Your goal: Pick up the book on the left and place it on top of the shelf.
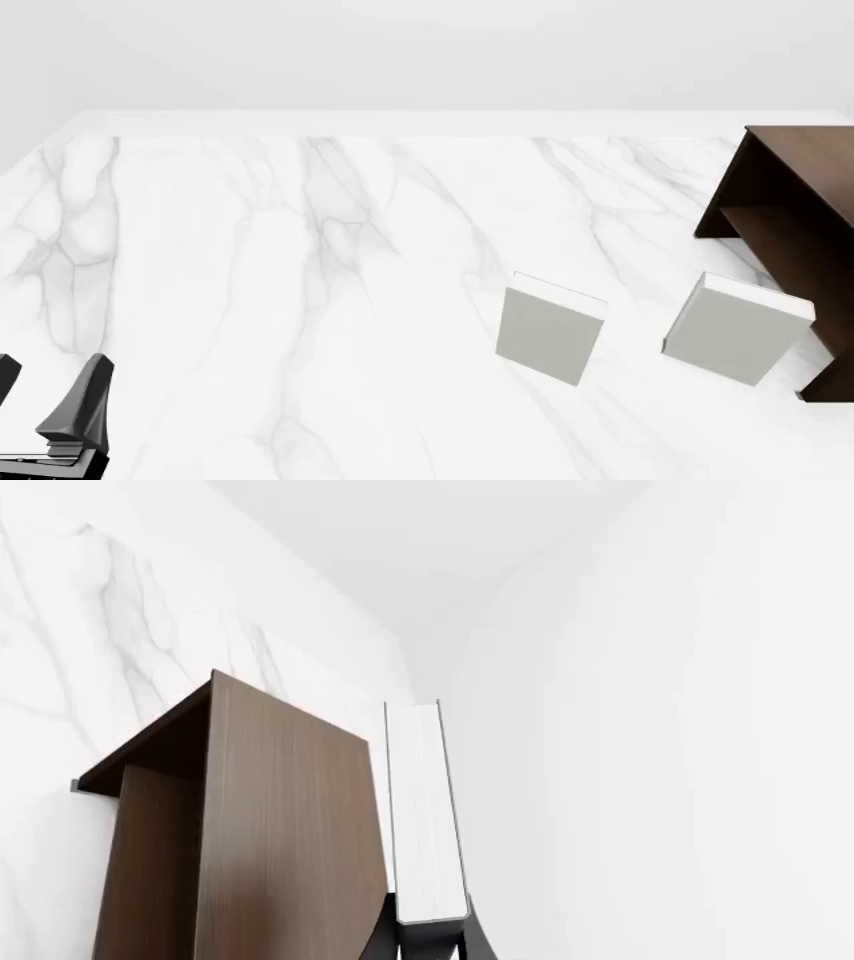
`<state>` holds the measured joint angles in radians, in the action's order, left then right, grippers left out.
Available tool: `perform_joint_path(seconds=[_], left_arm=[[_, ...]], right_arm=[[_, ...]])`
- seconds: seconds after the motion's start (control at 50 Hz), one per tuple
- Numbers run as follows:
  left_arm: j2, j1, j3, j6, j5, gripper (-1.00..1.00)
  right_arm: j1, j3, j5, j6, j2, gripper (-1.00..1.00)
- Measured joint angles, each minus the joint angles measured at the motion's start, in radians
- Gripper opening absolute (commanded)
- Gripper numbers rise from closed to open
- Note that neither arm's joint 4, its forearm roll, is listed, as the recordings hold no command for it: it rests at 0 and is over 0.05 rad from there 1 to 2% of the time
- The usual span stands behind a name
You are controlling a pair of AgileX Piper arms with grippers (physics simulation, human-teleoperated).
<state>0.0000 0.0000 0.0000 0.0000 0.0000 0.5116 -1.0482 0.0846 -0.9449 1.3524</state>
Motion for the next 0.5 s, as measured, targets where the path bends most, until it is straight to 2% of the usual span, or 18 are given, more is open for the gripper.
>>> perform_joint_path(seconds=[0.5], left_arm=[[0.0, 0.0, 0.0, 0.0, 0.0, 1.0]], right_arm=[[0.016, -0.016, 0.032, -0.006, 0.083, -1.0]])
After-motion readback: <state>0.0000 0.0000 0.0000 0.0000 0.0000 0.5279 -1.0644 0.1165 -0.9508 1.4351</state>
